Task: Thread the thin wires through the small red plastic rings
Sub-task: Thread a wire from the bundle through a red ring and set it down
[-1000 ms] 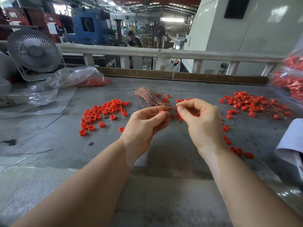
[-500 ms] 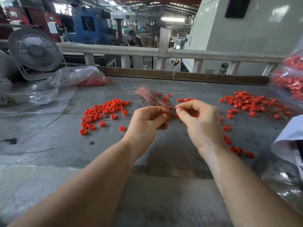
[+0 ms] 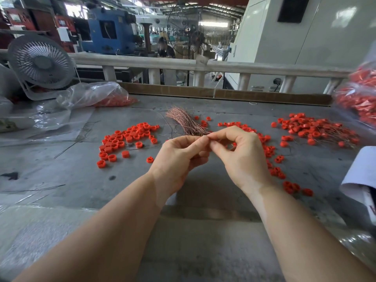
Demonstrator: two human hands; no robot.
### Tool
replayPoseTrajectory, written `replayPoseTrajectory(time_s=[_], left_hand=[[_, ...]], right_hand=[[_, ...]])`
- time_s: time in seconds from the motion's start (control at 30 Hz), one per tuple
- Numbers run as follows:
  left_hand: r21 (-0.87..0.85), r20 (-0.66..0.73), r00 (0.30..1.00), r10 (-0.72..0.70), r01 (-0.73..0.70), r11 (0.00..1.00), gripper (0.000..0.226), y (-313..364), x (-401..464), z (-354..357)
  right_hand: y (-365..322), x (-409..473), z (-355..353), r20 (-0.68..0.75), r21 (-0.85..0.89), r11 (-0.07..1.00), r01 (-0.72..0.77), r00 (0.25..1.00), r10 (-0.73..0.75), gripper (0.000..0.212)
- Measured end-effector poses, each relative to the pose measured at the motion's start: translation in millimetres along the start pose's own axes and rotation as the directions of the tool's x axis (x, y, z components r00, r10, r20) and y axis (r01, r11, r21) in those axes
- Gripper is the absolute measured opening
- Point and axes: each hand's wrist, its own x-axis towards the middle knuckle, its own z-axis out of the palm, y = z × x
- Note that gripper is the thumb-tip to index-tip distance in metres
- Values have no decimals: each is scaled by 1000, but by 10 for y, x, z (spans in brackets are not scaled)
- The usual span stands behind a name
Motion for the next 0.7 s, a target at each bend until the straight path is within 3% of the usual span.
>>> replayPoseTrajectory(time_s=[0.13,0.7], left_hand=[[-76,56,998,-9,13,997,12,26,2,-7],[1,12,999,42,-42,999,13,56,-30,13]], right_hand=[[15,13,-5,-42,2,1000,-28,999,28,14],[39,16,-16,-43,-9,999,-42,998,41,16]])
